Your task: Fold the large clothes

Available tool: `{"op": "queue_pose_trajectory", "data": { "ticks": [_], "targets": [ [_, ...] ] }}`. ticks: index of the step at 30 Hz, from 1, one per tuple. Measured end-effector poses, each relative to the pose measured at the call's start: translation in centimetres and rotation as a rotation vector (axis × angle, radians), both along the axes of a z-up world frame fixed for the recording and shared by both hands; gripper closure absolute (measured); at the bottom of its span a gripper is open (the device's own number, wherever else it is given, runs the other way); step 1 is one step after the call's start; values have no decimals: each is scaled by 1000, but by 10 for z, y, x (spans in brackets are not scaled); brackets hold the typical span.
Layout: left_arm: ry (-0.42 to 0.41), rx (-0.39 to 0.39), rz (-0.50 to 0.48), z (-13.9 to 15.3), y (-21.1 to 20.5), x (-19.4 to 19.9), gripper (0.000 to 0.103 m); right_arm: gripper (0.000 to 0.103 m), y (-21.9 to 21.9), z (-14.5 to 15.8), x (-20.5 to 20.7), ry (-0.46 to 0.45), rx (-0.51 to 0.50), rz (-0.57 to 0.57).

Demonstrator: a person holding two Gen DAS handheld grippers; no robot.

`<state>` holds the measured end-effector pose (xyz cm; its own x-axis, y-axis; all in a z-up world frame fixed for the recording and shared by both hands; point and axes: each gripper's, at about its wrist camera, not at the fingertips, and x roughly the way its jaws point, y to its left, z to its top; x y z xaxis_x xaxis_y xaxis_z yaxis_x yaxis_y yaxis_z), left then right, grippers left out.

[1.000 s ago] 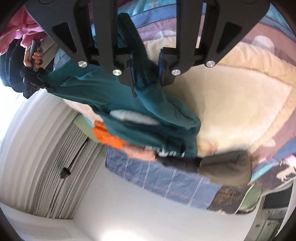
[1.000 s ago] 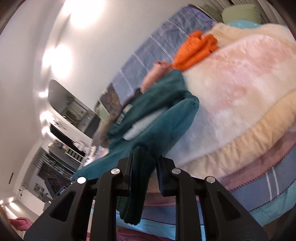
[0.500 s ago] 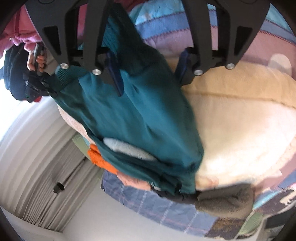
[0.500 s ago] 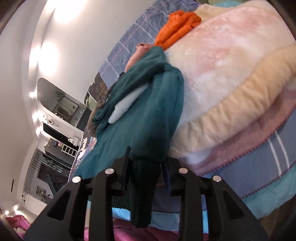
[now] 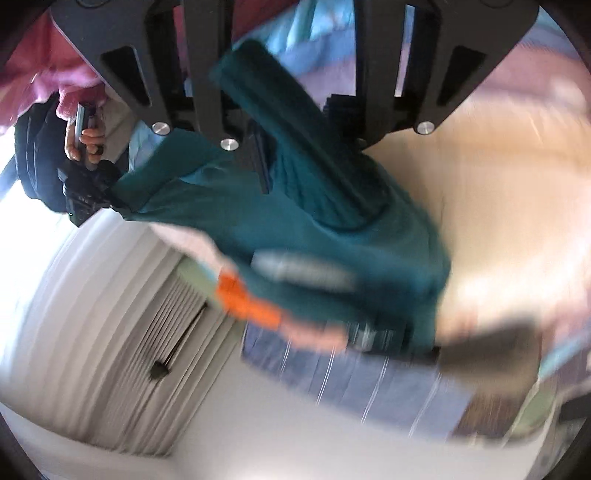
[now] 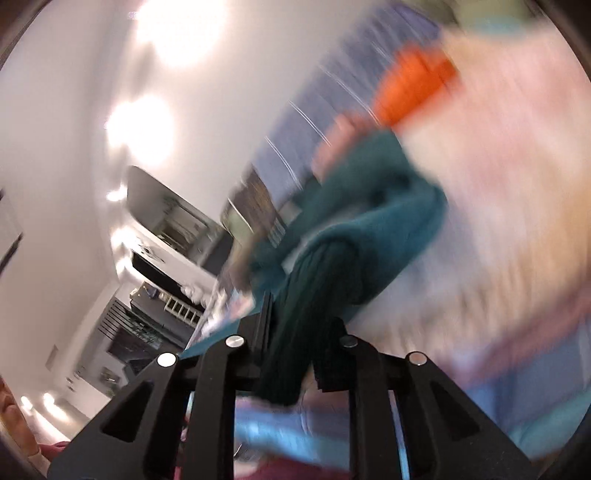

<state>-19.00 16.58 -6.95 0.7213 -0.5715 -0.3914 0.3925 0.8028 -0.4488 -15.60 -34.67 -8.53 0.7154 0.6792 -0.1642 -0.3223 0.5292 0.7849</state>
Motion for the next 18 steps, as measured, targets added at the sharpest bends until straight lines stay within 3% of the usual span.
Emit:
{"op": "queue_pose_trajectory", "data": {
  "ticks": [1,3,7,13,18],
  "targets": [
    [-63,-16,-3,20,2,-2,81,94,-2,24,-6,-84,-3,-12],
    [-154,-12,10,49,4,-7,82,95,-5,52,-19,-184,-28,-38],
    [-232,4,-1,75,2,-20,82,95,0,75,-32,-243,-116,-69],
    [-199,81,-6,73,-9,-16,81,95,0,64,-25,-202,-97,-66],
    [-139,22,28,73,0,18,76,95,0,60,12,-160,-109,-90]
  ]
}}
